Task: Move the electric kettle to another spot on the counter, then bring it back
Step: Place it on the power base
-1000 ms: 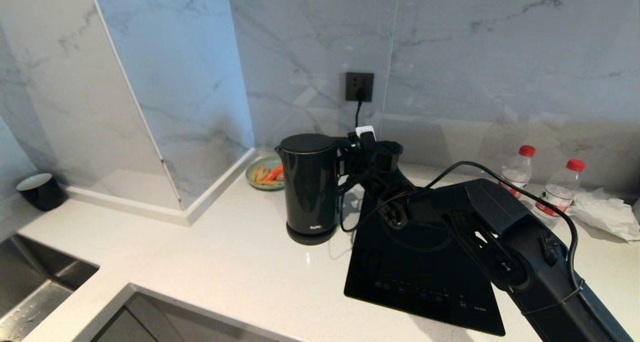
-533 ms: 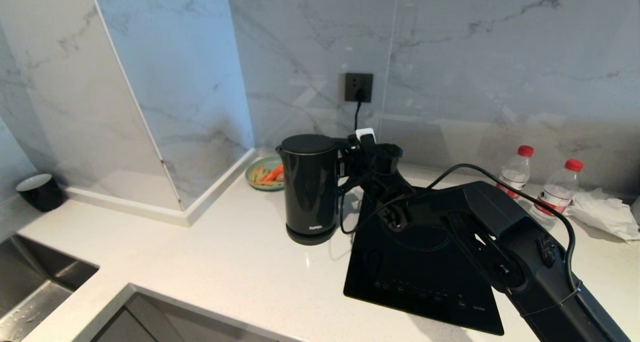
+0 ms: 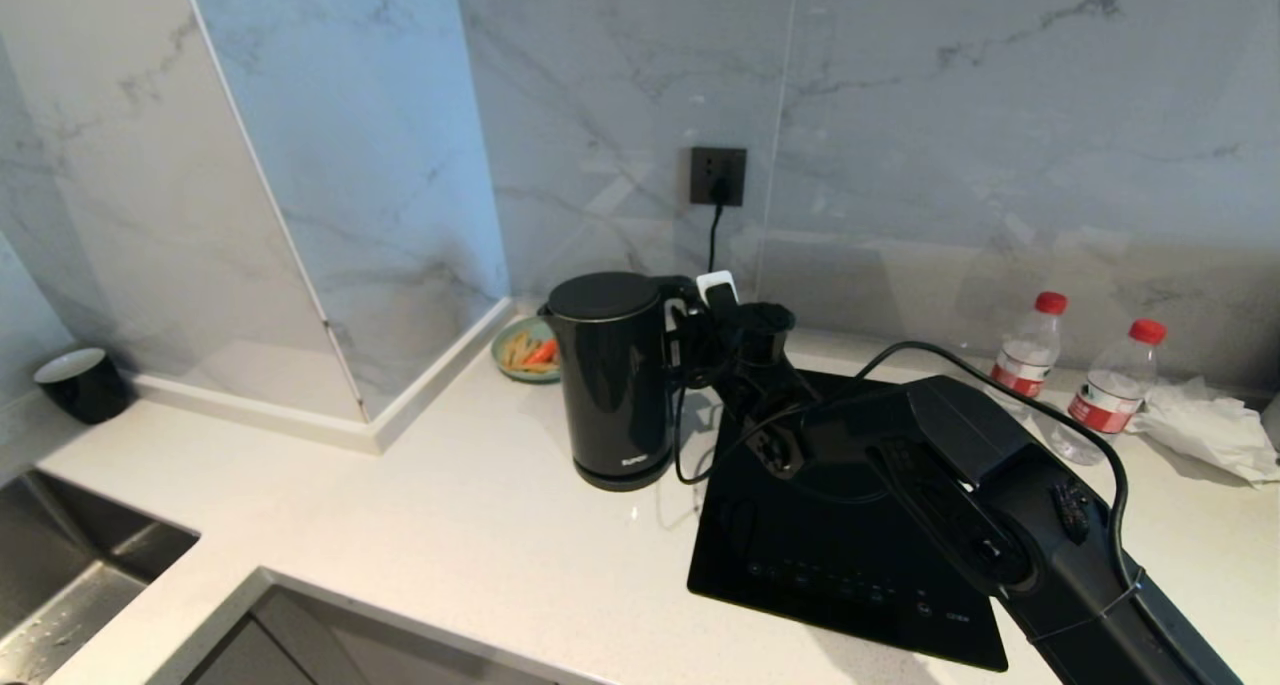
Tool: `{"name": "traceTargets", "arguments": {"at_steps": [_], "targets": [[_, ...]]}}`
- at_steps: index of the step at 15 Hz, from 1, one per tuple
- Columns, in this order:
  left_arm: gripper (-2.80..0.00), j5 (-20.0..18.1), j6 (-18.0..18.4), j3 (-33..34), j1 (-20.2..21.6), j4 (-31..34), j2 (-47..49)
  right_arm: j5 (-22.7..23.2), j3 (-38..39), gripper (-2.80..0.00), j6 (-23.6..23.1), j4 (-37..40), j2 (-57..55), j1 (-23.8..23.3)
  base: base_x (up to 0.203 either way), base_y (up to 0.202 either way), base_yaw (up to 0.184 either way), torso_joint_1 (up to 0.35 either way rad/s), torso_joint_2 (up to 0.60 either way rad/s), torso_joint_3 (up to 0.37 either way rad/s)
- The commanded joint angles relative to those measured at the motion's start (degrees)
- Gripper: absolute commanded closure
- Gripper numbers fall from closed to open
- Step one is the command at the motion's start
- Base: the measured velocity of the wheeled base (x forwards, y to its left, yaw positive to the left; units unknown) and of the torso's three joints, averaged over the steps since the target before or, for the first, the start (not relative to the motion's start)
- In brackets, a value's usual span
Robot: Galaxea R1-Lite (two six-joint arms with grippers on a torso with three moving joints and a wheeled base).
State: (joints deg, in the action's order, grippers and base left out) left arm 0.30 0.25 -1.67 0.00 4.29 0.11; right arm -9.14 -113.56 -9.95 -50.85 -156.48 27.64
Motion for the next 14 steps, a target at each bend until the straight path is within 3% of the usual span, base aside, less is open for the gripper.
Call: {"name": "traceTargets", "arguments": {"at_steps": [1,14], "targets": [[0.00,0.05,0.01,0.00,0.00,0.02,-0.02,-0.09,0.00,0.00,-0.16,-0.22,-0.67,-0.22,0.000,0.000,0.000,0.000,0.00,0.000],[0.00,0.05,0.01,0.00,0.00,0.02,-0.02,-0.26,0.00,0.00,-1.37,-1.89,0.48,-1.35,0.000,0.000,0.000,0.000,0.00,0.000]]}}
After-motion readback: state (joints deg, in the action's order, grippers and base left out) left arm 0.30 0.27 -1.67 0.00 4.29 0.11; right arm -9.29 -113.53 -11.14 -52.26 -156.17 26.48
